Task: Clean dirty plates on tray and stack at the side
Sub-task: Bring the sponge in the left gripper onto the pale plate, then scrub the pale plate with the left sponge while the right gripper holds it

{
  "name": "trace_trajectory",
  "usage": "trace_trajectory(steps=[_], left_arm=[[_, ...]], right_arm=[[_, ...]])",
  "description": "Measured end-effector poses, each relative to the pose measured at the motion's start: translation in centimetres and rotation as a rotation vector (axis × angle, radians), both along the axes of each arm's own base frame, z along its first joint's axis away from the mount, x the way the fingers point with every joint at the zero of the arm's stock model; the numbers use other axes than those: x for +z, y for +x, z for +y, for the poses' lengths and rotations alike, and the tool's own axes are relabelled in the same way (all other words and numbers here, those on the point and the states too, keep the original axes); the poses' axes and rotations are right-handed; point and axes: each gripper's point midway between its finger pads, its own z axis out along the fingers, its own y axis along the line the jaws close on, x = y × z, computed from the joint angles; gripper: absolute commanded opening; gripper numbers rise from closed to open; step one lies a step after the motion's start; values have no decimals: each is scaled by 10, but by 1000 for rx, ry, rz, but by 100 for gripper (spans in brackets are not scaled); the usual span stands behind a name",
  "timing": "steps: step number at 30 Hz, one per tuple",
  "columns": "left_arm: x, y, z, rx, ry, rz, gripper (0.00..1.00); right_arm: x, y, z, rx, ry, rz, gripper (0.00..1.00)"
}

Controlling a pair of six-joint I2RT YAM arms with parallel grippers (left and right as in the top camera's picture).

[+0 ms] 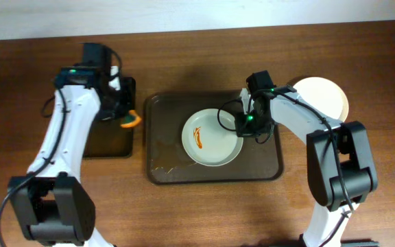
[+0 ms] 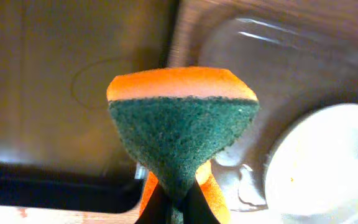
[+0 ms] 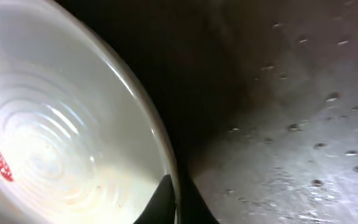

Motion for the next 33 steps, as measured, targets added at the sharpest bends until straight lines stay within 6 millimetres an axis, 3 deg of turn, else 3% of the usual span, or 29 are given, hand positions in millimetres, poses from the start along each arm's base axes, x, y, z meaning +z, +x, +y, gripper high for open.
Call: trace_trajectory(steps=[4,9,12,15,23,26,28,31,33], left_arm=[[-3,-4,-47,-97,-26,-13,0],[-47,-23,-108,-187,-90,-12,0],[-69,-33,-141,-254,-160,-40,0],[-84,-50,-161,-276,-196,-16,0],[-86,-45,-159,-227,-185,-36,0],[-85,-32,-163,-222,-197,-104,0],[-91,-31,-163,-221,-201,-117,0],[-122,-41,-158,-214,-181,-56,0],[-126,-41,-157,-207,-176,-47,0]], right_arm=[[0,-1,15,6,52,7,4],[1,0,55,-8,70,-22,4],[1,-4,67,6,70,-26,4],[-1,-5,70,-39,46,-21,4],[-1,-5,69,-94,46,-4,4],[-1,-5,69,-100,46,-1,4],[-1,-5,69,-101,45,-1,4],[-1,-5,69,-100,44,-2,4],[-1,-5,69,-101,44,-2,4]])
